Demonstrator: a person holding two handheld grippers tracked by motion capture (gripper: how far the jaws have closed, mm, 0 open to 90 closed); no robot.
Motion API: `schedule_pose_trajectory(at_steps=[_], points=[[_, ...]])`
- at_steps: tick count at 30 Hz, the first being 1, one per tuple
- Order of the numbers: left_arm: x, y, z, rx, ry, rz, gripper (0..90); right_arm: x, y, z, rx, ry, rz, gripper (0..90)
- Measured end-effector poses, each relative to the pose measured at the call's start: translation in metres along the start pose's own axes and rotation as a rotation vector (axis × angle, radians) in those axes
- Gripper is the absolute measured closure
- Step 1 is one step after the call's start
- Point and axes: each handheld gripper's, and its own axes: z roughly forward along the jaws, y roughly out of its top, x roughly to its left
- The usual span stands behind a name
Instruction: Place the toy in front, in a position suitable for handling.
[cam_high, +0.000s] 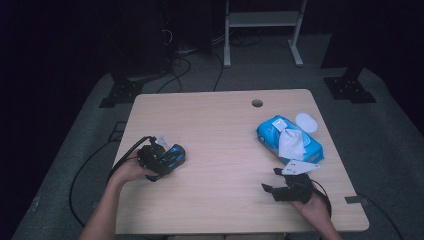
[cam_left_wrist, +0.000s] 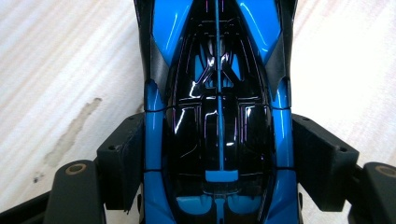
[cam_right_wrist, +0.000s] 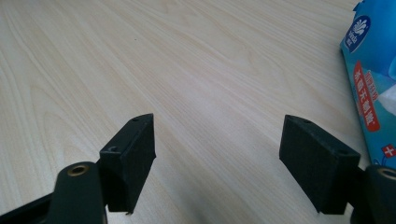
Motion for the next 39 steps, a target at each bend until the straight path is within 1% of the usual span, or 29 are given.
schedule_pose_trajectory(at_steps=[2,4,6,7,8,10,11,12,13,16,18,19,20,21,22,23,24,25,26,27,29,30,31,32,33,36,37,38,39], points=[[0.0,0.0,-0.001,-0.001,-0.015,0.0,26.0,-0.001,0.0,0.0,-0.001,-0.002,0.0,25.9],[-0.001,0.001,-0.004,-0.01,-0.014,0.004,26.0,-0.001,0.0,0.0,-0.002,-0.001,0.006,25.9],[-0.001,0.004,-0.01,-0.033,-0.012,0.006,26.0,-0.001,0.0,0.0,-0.003,-0.002,0.006,25.8],[-0.001,0.004,-0.01,-0.033,-0.012,0.006,26.0,-0.001,0.0,0.0,-0.005,-0.002,0.002,25.8],[-0.002,0.009,-0.015,-0.046,-0.022,0.001,26.0,-0.001,0.0,0.0,-0.004,-0.003,0.002,25.9],[-0.008,0.017,-0.021,-0.056,-0.017,0.027,26.0,-0.001,0.0,-0.001,-0.006,-0.005,0.002,25.8],[-0.008,0.017,-0.021,-0.056,-0.017,0.027,26.0,-0.001,0.0,-0.001,-0.006,-0.005,0.002,25.8],[-0.015,0.026,-0.025,-0.061,-0.009,0.057,26.0,-0.002,0.001,-0.001,-0.009,-0.006,0.005,25.8],[-0.025,0.038,-0.029,-0.08,-0.011,0.088,26.0,-0.004,0.001,-0.003,-0.018,-0.012,0.01,25.9],[-0.045,0.063,-0.03,-0.112,-0.027,0.15,26.0,-0.006,0.001,-0.007,-0.032,-0.021,0.02,25.9],[-0.059,0.078,-0.027,-0.114,-0.041,0.194,25.9,-0.007,0.001,-0.01,-0.044,-0.026,0.023,25.9],[-0.07,0.087,-0.022,-0.117,-0.052,0.219,25.9,-0.008,0.001,-0.011,-0.046,-0.029,0.026,25.9],[-0.078,0.094,-0.018,-0.115,-0.068,0.235,25.9,-0.008,0.001,-0.013,-0.054,-0.034,0.029,25.9],[-0.078,0.094,-0.018,-0.115,-0.068,0.235,26.0,-0.008,0.001,-0.013,-0.054,-0.034,0.029,25.9],[-0.095,0.107,-0.007,-0.111,-0.097,0.281,25.9,-0.01,0.0,-0.017,-0.066,-0.042,0.034,25.8],[-0.104,0.112,-0.001,-0.115,-0.113,0.293,26.0,-0.011,0.0,-0.018,-0.071,-0.046,0.038,25.9],[-0.112,0.117,0.005,-0.101,-0.13,0.313,26.0,-0.012,-0.001,-0.02,-0.077,-0.048,0.042,25.9],[-0.118,0.121,0.01,-0.093,-0.138,0.333,25.9,-0.013,-0.001,-0.022,-0.084,-0.053,0.046,25.9],[-0.123,0.124,0.014,-0.084,-0.143,0.343,25.9,-0.015,-0.002,-0.024,-0.087,-0.058,0.05,25.9],[-0.129,0.128,0.021,-0.072,-0.16,0.357,25.9,-0.015,-0.002,-0.025,-0.091,-0.061,0.053,25.9],[-0.136,0.133,0.029,-0.065,-0.182,0.372,25.9,-0.018,-0.004,-0.029,-0.104,-0.069,0.059,25.9],[-0.14,0.134,0.032,-0.065,-0.195,0.369,25.9,-0.019,-0.004,-0.03,-0.107,-0.073,0.065,25.9],[-0.143,0.135,0.036,-0.056,-0.208,0.384,25.9,-0.019,-0.005,-0.031,-0.11,-0.075,0.067,25.9],[-0.146,0.135,0.04,-0.059,-0.217,0.388,25.9,-0.02,-0.005,-0.032,-0.113,-0.078,0.068,25.9],[-0.147,0.134,0.043,-0.05,-0.222,0.391,26.6,-0.021,-0.005,-0.032,-0.115,-0.082,0.068,25.9],[-0.148,0.131,0.052,-0.03,-0.223,0.383,26.8,-0.022,-0.004,-0.034,-0.12,-0.098,0.074,25.9],[-0.148,0.131,0.052,-0.03,-0.223,0.383,26.9,-0.022,-0.004,-0.034,-0.12,-0.098,0.074,25.9],[-0.146,0.129,0.054,-0.04,-0.244,0.36,26.9,-0.024,-0.001,-0.035,-0.13,-0.114,0.067,25.9],[-0.146,0.129,0.054,-0.04,-0.244,0.36,26.9,-0.024,0.0,-0.036,-0.135,-0.128,0.067,25.9]])
